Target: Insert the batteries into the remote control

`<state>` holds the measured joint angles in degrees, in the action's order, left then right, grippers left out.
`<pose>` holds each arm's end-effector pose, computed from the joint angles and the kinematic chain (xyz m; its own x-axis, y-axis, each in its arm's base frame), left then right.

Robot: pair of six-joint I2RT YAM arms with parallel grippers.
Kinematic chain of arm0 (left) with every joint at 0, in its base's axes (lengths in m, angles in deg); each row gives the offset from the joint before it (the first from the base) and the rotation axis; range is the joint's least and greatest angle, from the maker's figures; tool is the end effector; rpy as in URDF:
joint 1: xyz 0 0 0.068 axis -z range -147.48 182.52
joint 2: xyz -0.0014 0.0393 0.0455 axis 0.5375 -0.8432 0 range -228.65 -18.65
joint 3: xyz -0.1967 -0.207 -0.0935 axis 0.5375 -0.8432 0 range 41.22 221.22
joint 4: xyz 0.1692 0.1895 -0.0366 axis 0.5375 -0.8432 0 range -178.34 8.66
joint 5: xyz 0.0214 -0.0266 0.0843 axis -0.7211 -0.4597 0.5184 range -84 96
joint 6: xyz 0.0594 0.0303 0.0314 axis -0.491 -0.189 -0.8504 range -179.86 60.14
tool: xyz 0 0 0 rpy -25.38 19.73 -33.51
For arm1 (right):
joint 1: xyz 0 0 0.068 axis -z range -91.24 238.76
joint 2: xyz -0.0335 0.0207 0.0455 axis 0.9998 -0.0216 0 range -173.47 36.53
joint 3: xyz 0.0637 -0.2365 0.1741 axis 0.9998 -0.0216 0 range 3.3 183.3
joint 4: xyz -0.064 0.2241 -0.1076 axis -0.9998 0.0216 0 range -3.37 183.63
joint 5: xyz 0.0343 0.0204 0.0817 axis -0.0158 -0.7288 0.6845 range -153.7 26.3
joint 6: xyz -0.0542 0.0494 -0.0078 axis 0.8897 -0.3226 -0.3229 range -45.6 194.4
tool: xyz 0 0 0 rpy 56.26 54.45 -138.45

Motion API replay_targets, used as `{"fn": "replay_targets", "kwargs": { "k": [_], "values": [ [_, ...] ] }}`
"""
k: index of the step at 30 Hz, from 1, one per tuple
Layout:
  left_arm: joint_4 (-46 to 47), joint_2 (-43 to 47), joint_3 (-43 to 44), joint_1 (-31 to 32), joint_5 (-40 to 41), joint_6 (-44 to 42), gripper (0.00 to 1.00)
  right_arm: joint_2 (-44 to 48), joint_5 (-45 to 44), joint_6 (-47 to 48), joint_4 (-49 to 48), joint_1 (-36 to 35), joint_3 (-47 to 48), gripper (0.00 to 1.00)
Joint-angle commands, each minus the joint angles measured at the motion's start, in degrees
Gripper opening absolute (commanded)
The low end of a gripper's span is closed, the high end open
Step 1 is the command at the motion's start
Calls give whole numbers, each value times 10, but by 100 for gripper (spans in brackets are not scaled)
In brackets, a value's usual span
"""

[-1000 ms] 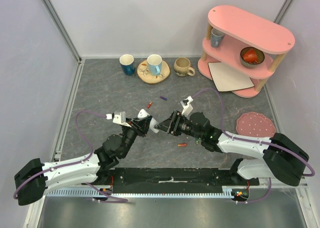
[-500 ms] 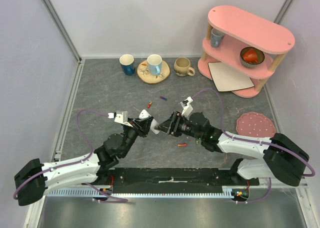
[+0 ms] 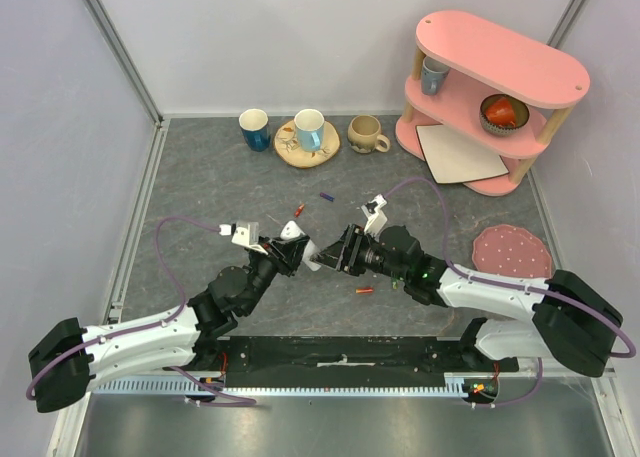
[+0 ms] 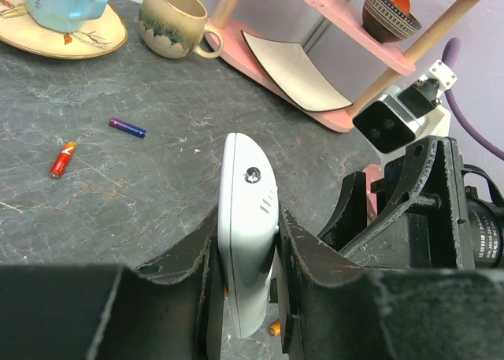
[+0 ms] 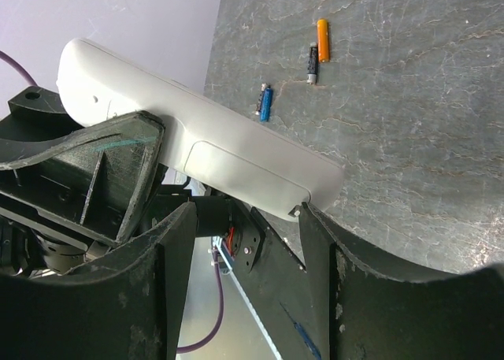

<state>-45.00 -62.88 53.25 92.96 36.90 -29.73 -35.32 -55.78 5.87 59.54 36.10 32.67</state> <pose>0.1123 -0.1339 0.2497 -0.2171 -0.4905 -0.8440 0.4450 0.7198 -0.5328 0.1609 0.2251 0.2379 -0.8667 0.3834 -0.3190 -0.1681 0.3776 0.9106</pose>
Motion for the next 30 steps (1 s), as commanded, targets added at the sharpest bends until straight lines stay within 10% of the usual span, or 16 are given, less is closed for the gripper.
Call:
{"fn": "replay_targets", "kwargs": {
  "k": [1, 30],
  "values": [
    [-13, -5, 12, 6, -34, 19, 2, 28, -7, 1, -60, -3, 40, 62],
    [-33, 23, 4, 6, -4, 22, 2, 41, -4, 1, -57, -3, 34, 63]
  ]
}}
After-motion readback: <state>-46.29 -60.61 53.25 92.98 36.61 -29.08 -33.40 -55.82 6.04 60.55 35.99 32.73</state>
